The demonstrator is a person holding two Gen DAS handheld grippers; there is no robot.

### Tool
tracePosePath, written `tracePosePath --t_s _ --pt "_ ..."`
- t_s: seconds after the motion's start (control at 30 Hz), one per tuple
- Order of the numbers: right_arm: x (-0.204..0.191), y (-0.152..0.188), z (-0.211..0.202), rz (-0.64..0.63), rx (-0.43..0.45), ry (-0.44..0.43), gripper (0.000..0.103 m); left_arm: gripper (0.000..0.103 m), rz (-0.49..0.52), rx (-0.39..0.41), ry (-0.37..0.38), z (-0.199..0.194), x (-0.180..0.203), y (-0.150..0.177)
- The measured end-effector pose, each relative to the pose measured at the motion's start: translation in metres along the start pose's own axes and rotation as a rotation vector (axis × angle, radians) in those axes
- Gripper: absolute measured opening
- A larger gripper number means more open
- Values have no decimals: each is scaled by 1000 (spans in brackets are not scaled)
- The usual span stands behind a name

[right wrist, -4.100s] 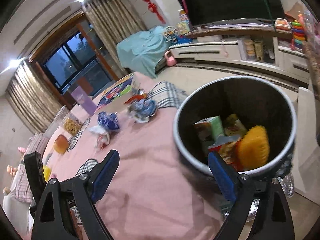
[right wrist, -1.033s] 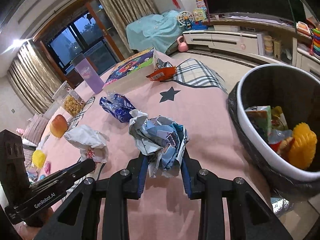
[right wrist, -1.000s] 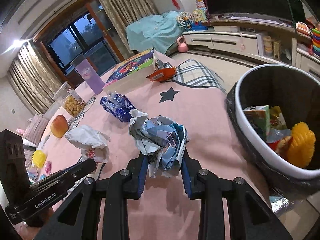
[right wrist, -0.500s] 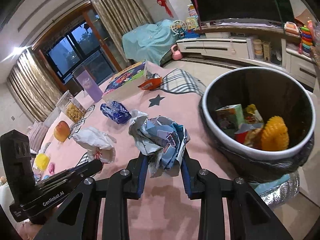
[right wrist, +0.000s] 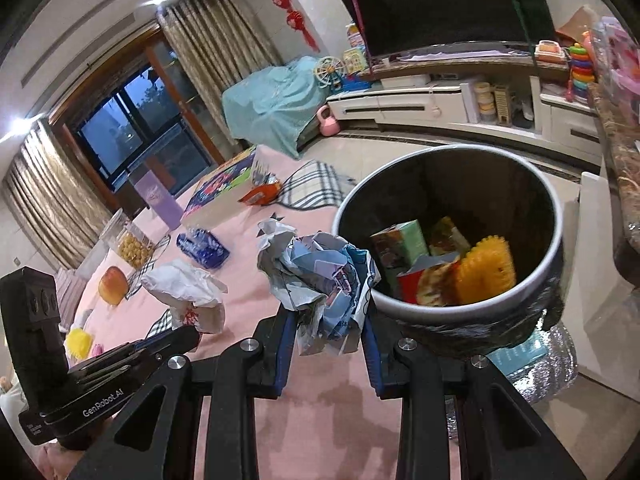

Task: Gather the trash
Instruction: 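Lift the tissue and crumpled paper with both tools toward the trash bin, then carry the tissue and crumpled paper with both tools over the bin opening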

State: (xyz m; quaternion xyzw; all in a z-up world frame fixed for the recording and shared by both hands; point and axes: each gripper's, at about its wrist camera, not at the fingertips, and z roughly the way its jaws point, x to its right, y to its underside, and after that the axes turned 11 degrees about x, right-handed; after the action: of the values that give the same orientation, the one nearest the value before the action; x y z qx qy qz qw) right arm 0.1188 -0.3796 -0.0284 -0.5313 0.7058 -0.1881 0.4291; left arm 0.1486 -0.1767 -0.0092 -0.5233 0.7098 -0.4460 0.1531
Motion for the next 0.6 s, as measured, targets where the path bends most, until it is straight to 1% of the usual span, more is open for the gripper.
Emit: tracePosePath --t_s 0.27,0.6 --pt "22 -9 -8 28 25 36 31 13 31 -9 27 12 20 -7" --pt "50 -20 -12 54 33 77 31 13 75 -28 60 31 45 -14"
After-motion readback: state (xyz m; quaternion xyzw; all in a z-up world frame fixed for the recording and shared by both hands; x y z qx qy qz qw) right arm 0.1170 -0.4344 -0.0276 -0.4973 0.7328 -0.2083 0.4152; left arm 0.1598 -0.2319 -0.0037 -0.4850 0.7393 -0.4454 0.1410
